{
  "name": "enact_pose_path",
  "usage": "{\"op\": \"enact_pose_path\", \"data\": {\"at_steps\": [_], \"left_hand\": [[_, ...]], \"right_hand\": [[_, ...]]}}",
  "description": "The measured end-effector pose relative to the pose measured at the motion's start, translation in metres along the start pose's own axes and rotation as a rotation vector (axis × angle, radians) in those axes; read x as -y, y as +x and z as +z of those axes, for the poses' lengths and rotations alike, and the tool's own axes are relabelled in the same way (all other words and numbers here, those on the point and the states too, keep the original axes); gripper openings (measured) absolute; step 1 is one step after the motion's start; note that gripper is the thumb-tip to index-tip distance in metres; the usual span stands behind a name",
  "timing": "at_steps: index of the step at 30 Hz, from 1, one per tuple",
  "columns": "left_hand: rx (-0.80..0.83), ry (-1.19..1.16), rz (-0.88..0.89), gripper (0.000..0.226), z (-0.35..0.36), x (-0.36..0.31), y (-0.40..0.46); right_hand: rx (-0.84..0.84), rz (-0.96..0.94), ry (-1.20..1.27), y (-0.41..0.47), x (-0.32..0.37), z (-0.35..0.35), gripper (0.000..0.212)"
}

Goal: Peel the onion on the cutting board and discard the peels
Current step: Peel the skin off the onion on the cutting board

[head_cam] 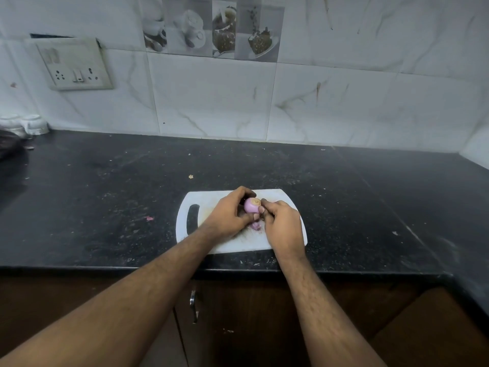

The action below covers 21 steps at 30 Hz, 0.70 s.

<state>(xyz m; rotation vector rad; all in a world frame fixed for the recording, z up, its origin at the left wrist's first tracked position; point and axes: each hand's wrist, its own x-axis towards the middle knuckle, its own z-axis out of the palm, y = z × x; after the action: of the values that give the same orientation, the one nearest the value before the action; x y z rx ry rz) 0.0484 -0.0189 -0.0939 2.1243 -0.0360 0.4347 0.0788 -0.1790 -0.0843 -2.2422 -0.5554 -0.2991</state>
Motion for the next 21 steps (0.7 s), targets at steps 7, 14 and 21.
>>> {"op": "enact_pose_path", "data": {"at_steps": [7,14,21], "left_hand": [[0.013,0.064,0.011,0.044,-0.001,0.002,0.0],[-0.001,0.049,0.01,0.042,-0.001,0.004,0.001],[-0.001,0.016,0.01,0.04,-0.001,0.004,0.0]], "right_hand": [[0.163,-0.079,-0.318,-0.002,0.01,0.0,0.028],[0.163,-0.025,-0.282,-0.004,0.014,-0.004,0.028],[0.062,0.079,-0.181,-0.003,0.012,-0.001,0.025]]}}
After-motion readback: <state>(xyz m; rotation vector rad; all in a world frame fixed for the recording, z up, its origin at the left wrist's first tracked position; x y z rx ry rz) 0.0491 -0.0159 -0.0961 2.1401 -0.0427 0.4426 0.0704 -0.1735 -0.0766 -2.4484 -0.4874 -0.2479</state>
